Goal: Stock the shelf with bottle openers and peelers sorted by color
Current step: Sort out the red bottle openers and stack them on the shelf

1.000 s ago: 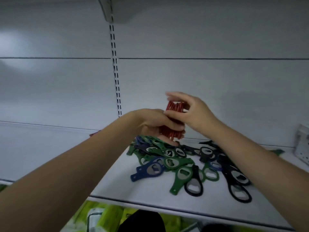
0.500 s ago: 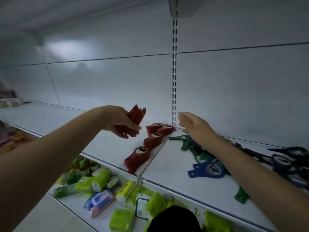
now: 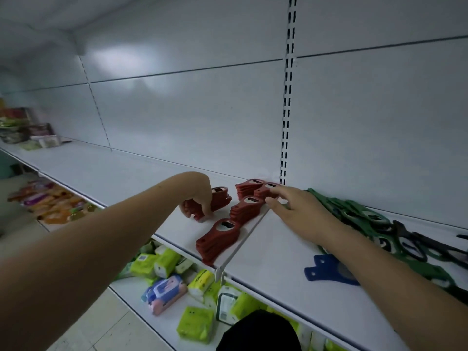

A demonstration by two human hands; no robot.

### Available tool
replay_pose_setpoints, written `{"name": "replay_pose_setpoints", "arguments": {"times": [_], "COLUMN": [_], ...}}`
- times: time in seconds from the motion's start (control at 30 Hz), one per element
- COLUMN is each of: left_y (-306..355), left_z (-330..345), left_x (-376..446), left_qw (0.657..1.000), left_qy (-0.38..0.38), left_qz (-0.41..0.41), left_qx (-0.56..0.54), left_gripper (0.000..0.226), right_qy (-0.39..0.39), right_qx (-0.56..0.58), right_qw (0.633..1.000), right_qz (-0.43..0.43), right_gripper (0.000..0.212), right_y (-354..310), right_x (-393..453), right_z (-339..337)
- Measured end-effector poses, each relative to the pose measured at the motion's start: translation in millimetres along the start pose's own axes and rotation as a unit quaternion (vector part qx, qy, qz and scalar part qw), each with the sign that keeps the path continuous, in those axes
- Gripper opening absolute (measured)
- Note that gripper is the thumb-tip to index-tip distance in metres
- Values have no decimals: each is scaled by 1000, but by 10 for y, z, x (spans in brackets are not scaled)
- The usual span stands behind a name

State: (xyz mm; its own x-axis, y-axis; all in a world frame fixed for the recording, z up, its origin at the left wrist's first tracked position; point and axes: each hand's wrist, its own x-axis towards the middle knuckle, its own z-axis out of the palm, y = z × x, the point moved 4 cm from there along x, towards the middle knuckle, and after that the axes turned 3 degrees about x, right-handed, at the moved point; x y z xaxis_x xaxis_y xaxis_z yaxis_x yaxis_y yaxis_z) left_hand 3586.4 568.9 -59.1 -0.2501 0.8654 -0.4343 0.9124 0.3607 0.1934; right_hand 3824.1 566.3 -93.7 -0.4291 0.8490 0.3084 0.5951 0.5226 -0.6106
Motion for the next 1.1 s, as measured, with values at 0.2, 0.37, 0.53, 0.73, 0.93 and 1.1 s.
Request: {"name": "replay_pose_setpoints", "arguments": {"times": [0.2,0.37,0.53,0.73,0.93,1.1], "left_y": [137,103,78,61,105,96], "left_z": [24,6,-30,-38,-13,68], "left_x": [8,-31,10,30,-36,-97], "left_qw": [995,997,997,997,995,997], "left_qy": [-11,-13,23,37,56,36], "left_qz": [20,42,68,68,76,58], "left_qx": [100,68,-7,4,17,41], "left_gripper": [58,52,46,40,28,31], "right_qy": [6,10,12,14,16,22], "right_qx": [-57,-62,-56,-56,-64,-54], "right_qw": [998,998,998,998,998,998], "right_qz": [-19,-8,4,1,-1,2], "right_gripper": [48,49,53,54,54,50], "right_y": [75,170,223,223,204,191], "right_x": [-39,-21,-5,-19,-36,-50], "right_z": [-19,-65,-66,-59,-57,-65]}}
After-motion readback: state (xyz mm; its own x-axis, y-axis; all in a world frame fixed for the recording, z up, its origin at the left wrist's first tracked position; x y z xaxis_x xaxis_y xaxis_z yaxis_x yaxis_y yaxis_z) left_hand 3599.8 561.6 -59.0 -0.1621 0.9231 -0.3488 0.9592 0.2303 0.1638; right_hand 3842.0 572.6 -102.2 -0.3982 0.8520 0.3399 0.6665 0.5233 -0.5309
